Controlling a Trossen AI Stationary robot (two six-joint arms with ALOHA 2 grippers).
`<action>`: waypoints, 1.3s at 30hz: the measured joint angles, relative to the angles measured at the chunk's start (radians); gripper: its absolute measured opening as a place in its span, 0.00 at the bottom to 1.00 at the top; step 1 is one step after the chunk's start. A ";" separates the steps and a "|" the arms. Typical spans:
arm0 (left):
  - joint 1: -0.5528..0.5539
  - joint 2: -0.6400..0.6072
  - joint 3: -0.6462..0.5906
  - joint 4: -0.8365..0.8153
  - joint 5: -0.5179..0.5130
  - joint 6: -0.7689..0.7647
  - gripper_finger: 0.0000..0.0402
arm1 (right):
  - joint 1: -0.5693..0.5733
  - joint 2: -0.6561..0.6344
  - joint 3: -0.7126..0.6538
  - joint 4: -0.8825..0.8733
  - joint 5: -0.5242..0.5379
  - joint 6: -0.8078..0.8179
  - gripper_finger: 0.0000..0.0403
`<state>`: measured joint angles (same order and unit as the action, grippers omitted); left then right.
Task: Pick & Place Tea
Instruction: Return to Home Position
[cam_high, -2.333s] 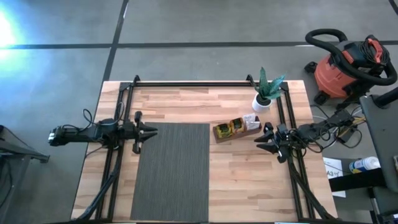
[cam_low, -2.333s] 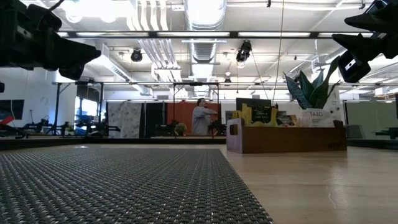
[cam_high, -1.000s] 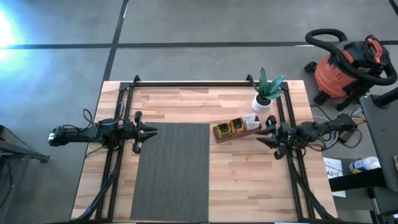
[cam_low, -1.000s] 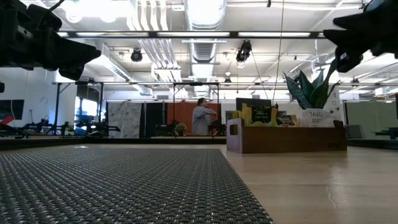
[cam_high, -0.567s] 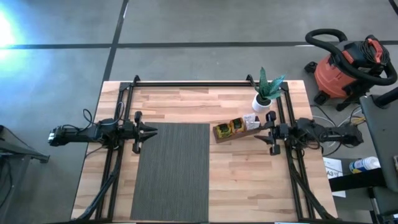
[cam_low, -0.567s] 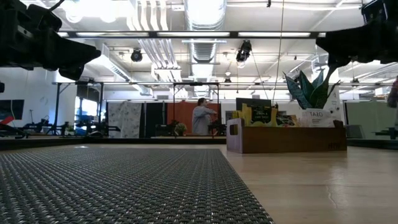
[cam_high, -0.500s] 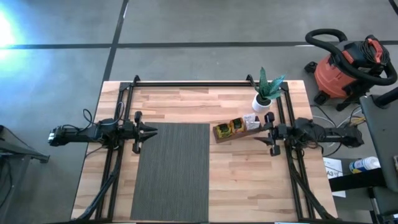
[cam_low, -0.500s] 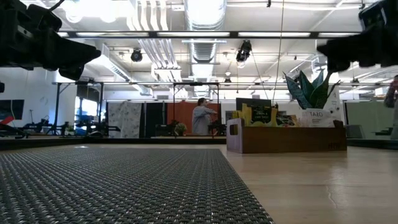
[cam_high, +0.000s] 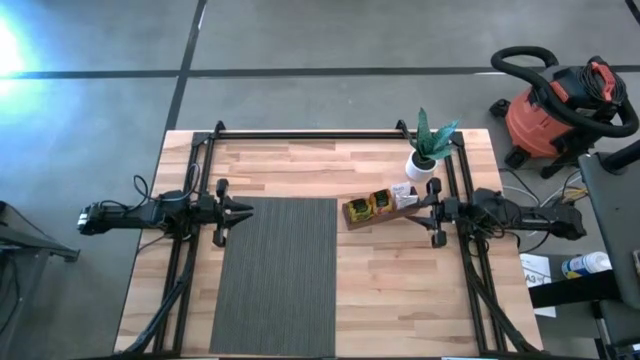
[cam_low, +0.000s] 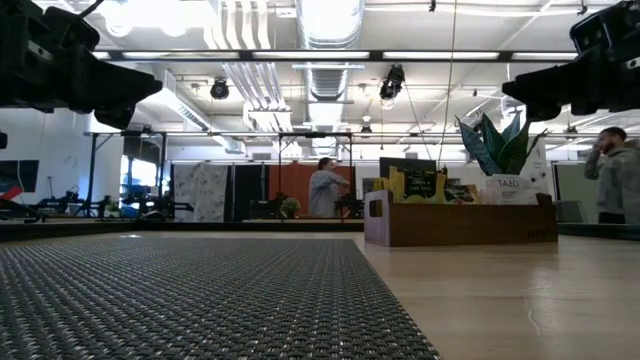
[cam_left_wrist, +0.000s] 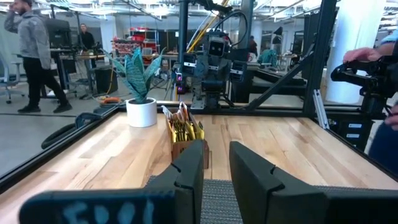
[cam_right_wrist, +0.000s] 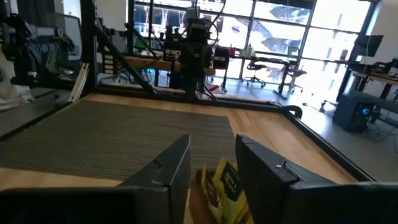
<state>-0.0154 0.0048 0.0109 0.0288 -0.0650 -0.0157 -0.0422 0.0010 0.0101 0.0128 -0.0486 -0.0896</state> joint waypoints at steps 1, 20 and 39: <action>0.000 0.000 0.000 0.000 0.000 0.000 0.18 | 0.000 0.001 0.000 0.000 0.000 0.007 0.31; 0.000 0.000 0.000 0.000 0.001 0.000 0.18 | 0.000 0.008 0.000 0.001 0.000 0.010 0.29; 0.000 0.000 0.000 0.000 0.001 0.000 0.18 | 0.000 0.008 -0.001 0.002 -0.001 0.009 0.31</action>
<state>-0.0154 0.0048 0.0113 0.0286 -0.0639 -0.0157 -0.0422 0.0093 0.0093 0.0144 -0.0494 -0.0802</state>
